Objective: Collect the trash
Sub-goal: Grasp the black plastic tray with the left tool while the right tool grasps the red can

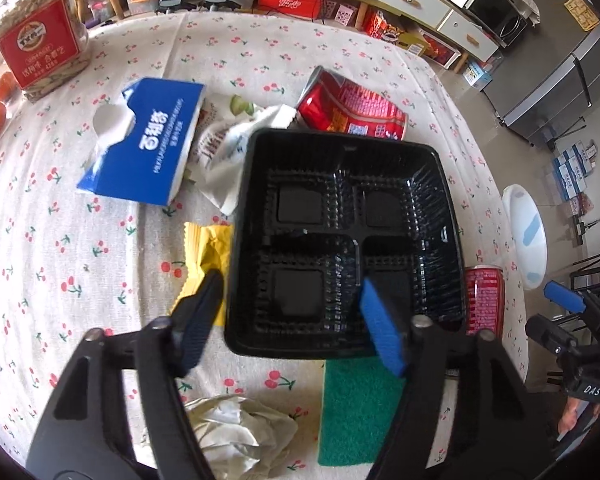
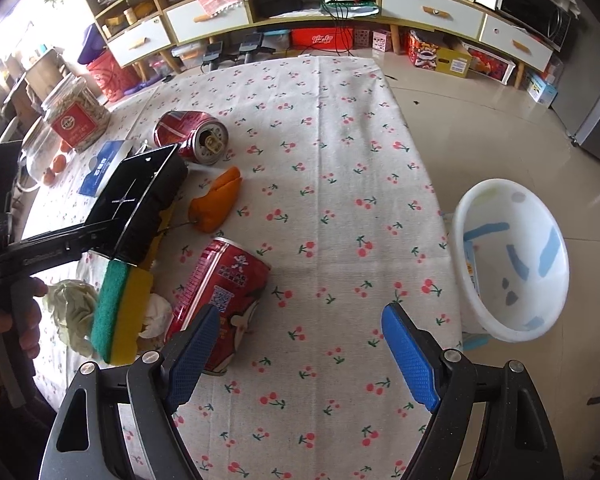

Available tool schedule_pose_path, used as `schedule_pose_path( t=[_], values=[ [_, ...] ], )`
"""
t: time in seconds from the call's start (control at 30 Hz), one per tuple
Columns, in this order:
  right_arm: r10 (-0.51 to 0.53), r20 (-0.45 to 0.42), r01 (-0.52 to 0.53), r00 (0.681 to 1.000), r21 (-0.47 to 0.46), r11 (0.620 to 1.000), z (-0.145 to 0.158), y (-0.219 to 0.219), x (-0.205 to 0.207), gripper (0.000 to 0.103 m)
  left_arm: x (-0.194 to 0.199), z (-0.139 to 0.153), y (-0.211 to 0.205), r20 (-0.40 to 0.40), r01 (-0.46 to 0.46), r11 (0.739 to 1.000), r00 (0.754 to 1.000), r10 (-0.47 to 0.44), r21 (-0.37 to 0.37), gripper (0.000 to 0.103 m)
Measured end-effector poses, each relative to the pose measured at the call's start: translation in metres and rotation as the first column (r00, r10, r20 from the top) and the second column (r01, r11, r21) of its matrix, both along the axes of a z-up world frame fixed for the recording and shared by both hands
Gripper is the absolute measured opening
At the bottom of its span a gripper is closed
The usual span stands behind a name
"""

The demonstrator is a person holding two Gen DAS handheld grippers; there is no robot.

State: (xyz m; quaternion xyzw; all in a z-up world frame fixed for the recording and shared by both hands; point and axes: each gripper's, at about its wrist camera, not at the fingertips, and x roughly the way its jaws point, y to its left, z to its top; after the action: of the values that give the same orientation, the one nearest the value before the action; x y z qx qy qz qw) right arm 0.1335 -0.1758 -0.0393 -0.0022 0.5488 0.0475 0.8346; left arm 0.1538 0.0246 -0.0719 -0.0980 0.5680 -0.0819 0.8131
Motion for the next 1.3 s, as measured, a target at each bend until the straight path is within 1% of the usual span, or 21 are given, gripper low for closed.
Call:
schedule_pose_path(
  t=[0.1, 0.23, 0.43, 0.6, 0.8, 1.0, 1.07, 1.13, 1.2, 1.3],
  values=[
    [0.006, -0.005, -0.006, 1.000, 0.006, 1.000, -0.002, 0.004, 0.001, 0.084, -0.003, 0.001, -0.002, 0.006, 0.010, 1.000, 1.000, -0.010, 0.012, 0.061],
    [0.016, -0.011, -0.016, 1.000, 0.018, 1.000, -0.003, 0.011, 0.003, 0.085, -0.010, 0.015, 0.002, 0.047, 0.008, 1.000, 0.999, -0.009, 0.026, 0.060],
    [0.048, -0.043, -0.045, 0.998, 0.050, 0.998, -0.012, 0.031, 0.008, 0.084, -0.023, 0.032, 0.022, 0.088, -0.034, 0.999, 0.995, 0.035, -0.009, 0.060],
    [0.066, -0.054, -0.062, 0.996, 0.078, 0.995, -0.019, 0.045, 0.012, 0.084, -0.037, 0.042, 0.033, 0.123, -0.057, 0.998, 0.991, 0.057, -0.004, 0.060],
    [0.033, -0.085, -0.023, 0.996, 0.118, 0.993, -0.031, 0.049, 0.017, 0.084, -0.050, 0.045, 0.045, 0.139, -0.066, 0.998, 0.988, 0.067, -0.012, 0.060],
    [0.009, -0.115, 0.007, 0.993, 0.141, 0.990, -0.040, 0.051, 0.021, 0.084, -0.060, 0.043, 0.056, 0.127, -0.082, 0.996, 0.988, 0.084, -0.019, 0.060],
    [0.010, -0.118, 0.007, 0.993, 0.141, 0.990, -0.042, 0.052, 0.021, 0.079, -0.063, 0.043, 0.057, 0.127, -0.086, 0.996, 0.988, 0.088, -0.021, 0.060],
    [0.009, -0.115, 0.006, 0.993, 0.129, 0.992, -0.043, 0.053, 0.021, 0.069, -0.064, 0.043, 0.059, 0.128, -0.089, 0.996, 0.988, 0.091, -0.024, 0.060],
    [0.012, -0.116, 0.003, 0.993, 0.126, 0.992, -0.043, 0.053, 0.021, 0.062, -0.067, 0.044, 0.060, 0.131, -0.091, 0.996, 0.987, 0.094, -0.026, 0.060],
    [0.016, -0.115, -0.002, 0.993, 0.127, 0.992, -0.045, 0.054, 0.020, 0.060, -0.069, 0.045, 0.061, 0.134, -0.093, 0.995, 0.986, 0.096, -0.028, 0.060]
  ],
)
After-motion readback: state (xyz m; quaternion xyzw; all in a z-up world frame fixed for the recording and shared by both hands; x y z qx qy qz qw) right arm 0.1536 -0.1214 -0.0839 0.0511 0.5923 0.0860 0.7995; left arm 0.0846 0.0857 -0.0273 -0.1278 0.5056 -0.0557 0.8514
